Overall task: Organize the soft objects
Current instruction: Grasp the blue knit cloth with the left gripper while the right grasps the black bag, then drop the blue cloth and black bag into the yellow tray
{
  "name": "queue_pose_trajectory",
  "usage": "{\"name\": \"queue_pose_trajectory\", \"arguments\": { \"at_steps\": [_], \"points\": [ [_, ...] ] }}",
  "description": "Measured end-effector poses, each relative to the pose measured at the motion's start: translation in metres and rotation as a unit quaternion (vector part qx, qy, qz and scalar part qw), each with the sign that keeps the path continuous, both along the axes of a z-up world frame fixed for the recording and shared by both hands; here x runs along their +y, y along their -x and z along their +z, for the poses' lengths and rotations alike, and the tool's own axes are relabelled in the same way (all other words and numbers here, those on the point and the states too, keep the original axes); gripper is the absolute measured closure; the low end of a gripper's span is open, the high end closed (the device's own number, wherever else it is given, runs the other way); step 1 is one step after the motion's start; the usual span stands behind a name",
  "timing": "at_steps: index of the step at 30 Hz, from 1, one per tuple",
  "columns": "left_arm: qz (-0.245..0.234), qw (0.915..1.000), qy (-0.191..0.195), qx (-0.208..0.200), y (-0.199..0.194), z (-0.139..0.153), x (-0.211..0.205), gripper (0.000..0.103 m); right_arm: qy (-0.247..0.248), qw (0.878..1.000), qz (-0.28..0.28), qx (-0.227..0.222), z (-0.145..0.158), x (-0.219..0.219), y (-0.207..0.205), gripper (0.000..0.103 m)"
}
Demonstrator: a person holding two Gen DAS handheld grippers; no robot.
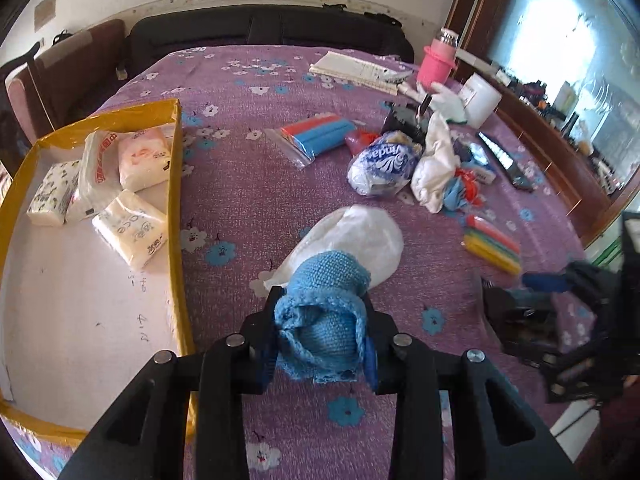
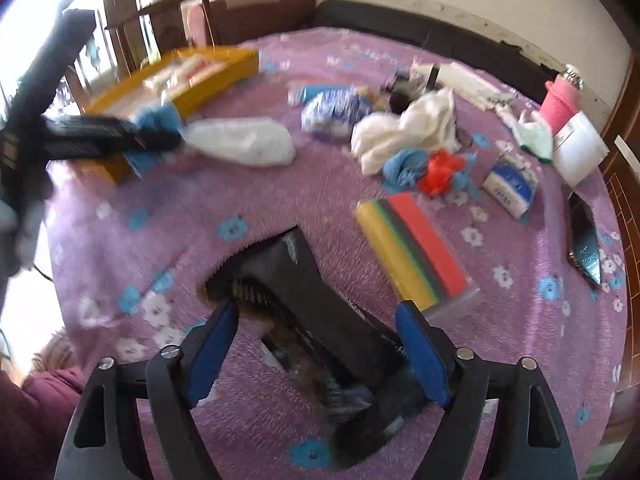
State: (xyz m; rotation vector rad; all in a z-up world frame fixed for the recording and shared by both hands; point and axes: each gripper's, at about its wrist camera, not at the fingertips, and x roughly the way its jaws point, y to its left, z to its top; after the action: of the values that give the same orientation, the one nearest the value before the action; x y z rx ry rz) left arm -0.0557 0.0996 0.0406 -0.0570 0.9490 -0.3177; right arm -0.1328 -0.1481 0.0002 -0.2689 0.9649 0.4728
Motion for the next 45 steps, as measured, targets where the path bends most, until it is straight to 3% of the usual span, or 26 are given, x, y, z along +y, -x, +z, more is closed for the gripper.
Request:
{"name": "queue_pose_trajectory", "arguments": {
  "at_steps": [3, 4, 11, 14, 16, 21, 26, 31, 35, 39, 45],
  "points": [
    [0.001, 0.9997, 0.025, -0.008, 0.008, 0.012, 0.013, 0.070, -0.017, 1.000, -0.005, 0.007, -0.003, 0.000, 0.000, 0.067],
    [0.004, 0.9995, 0.030, -0.011, 0.010, 0.014, 0.017, 0.070, -0.019, 1.000, -0.009, 0.004, 0.000, 0.000, 0.000, 0.069],
    [0.031, 0.9932, 0.110, -0.022, 0.019, 0.034, 0.066, 0.070, -0.087, 0.996, -0.028, 0.005, 0.022, -0.009, 0.003, 0.071],
    [0.042, 0.9836, 0.175, -0.018, 0.020, 0.033, 0.092, 0.068, -0.128, 0.991, -0.025, 0.020, 0.031, -0.008, -0.001, 0.071],
    [0.054, 0.9784, 0.199, -0.016, 0.020, 0.031, 0.107, 0.068, -0.143, 0.989, -0.024, 0.025, 0.035, -0.003, -0.006, 0.071],
    [0.088, 0.9751, 0.203, -0.018, 0.022, 0.024, 0.135, 0.068, -0.148, 0.989, -0.012, 0.026, 0.038, 0.022, -0.012, 0.071],
    [0.130, 0.9747, 0.181, -0.019, 0.020, 0.021, 0.161, 0.068, -0.164, 0.986, 0.008, 0.038, 0.047, 0.052, -0.022, 0.071],
    [0.178, 0.9757, 0.127, 0.004, -0.001, 0.020, 0.194, 0.067, -0.205, 0.976, 0.041, 0.059, 0.065, 0.104, -0.049, 0.071],
    [0.211, 0.9733, 0.087, 0.023, -0.028, 0.014, 0.222, 0.053, -0.217, 0.971, 0.062, 0.078, 0.069, 0.155, -0.073, 0.071],
    [0.241, 0.9688, 0.056, 0.017, -0.058, 0.012, 0.244, 0.030, -0.212, 0.968, 0.086, 0.105, 0.064, 0.210, -0.093, 0.070],
    [0.264, 0.9602, 0.091, -0.007, -0.072, 0.013, 0.261, 0.027, -0.167, 0.971, 0.101, 0.137, 0.039, 0.277, -0.126, 0.069]
  ]
}}
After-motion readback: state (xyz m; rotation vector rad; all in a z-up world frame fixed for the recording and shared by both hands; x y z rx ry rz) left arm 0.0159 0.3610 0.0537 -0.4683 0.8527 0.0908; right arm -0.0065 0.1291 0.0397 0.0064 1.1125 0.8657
